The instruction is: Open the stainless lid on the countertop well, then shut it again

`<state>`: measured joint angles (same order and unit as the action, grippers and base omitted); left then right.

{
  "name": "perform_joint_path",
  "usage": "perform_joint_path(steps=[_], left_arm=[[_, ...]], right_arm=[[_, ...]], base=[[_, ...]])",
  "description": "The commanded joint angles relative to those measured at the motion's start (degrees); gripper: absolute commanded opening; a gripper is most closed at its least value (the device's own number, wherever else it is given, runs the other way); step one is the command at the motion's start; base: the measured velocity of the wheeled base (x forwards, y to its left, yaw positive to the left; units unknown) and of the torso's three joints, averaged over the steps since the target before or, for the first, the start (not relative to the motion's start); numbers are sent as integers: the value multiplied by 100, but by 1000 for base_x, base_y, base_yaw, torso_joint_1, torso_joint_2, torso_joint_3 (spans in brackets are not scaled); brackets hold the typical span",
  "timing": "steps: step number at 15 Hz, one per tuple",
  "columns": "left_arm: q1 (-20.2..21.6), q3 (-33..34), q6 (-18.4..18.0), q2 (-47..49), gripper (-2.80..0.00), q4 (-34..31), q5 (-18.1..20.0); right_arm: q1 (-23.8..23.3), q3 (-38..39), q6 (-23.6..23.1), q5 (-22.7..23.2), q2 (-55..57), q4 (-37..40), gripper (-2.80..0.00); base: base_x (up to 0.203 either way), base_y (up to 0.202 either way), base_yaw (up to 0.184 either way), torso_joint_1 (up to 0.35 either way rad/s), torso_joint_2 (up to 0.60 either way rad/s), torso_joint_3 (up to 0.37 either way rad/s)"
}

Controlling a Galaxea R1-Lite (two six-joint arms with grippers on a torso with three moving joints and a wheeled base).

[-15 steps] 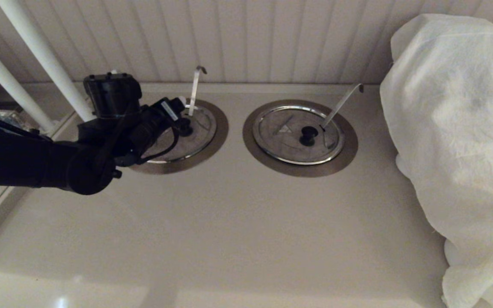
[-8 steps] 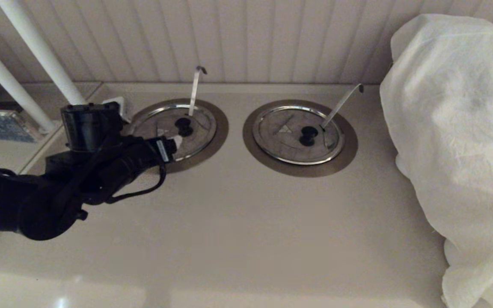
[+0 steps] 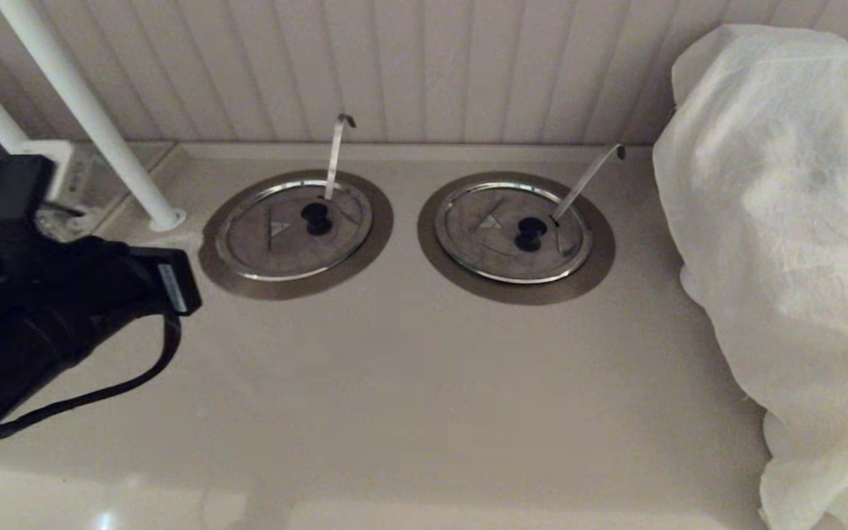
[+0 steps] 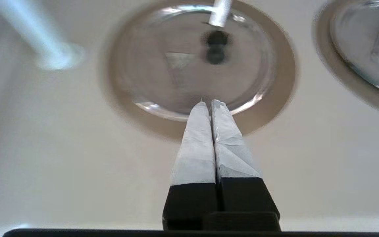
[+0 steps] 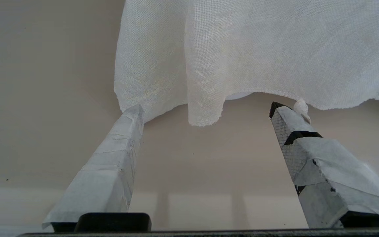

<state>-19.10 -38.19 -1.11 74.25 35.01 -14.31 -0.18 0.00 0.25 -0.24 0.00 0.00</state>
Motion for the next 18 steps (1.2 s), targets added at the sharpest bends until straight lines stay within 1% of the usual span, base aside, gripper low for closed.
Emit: perform_joint_path(steps=[1,2,4,6,7,8,9,11,12,14,15,16,18], left_arm=[[2,93,-169,-1420,-280,-674,-409],[4,56,-209,-2012,-280,-1145,-570],[113,-30,-259,-3225,-280,-2130,-738],[366,-44,-294,-4407,-280,-2931,-731],[601,-83,-306,-4850,-280,-3303,-704],[989,-189,-338,-5211,-280,-3686,-663],[1339,-298,-425,-5500,-280,-3938,-552],[1632,-193,-548,-6078,-280,-4179,-177],[1768,-35,-632,-6420,-280,-4338,-32],[1868,412,-788,-7165,-280,-4746,224],[1888,857,-742,-7399,-280,-4904,326],[1899,1276,-622,-7441,-280,-4959,405],[1912,2119,-468,-7430,-280,-4793,646]], right_arm=[[1,9,2,-2,-9,0,0],[1,9,2,-2,-9,0,0],[1,9,2,-2,-9,0,0],[1,9,2,-2,-9,0,0],[1,9,2,-2,-9,0,0],[1,9,2,-2,-9,0,0],[1,9,2,-2,-9,0,0],[1,9,2,-2,-9,0,0],[1,9,2,-2,-9,7,0],[1,9,2,-2,-9,0,0],[1,9,2,-2,-9,0,0],[1,9,2,-2,-9,0,0],[1,9,2,-2,-9,0,0]], base=[[0,0,0,0,0,0],[0,0,0,0,0,0],[0,0,0,0,0,0],[0,0,0,0,0,0],[0,0,0,0,0,0],[0,0,0,0,0,0],[0,0,0,0,0,0],[0,0,0,0,0,0],[0,0,0,0,0,0],[0,0,0,0,0,0],[0,0,0,0,0,0],[0,0,0,0,0,0],[0,0,0,0,0,0]])
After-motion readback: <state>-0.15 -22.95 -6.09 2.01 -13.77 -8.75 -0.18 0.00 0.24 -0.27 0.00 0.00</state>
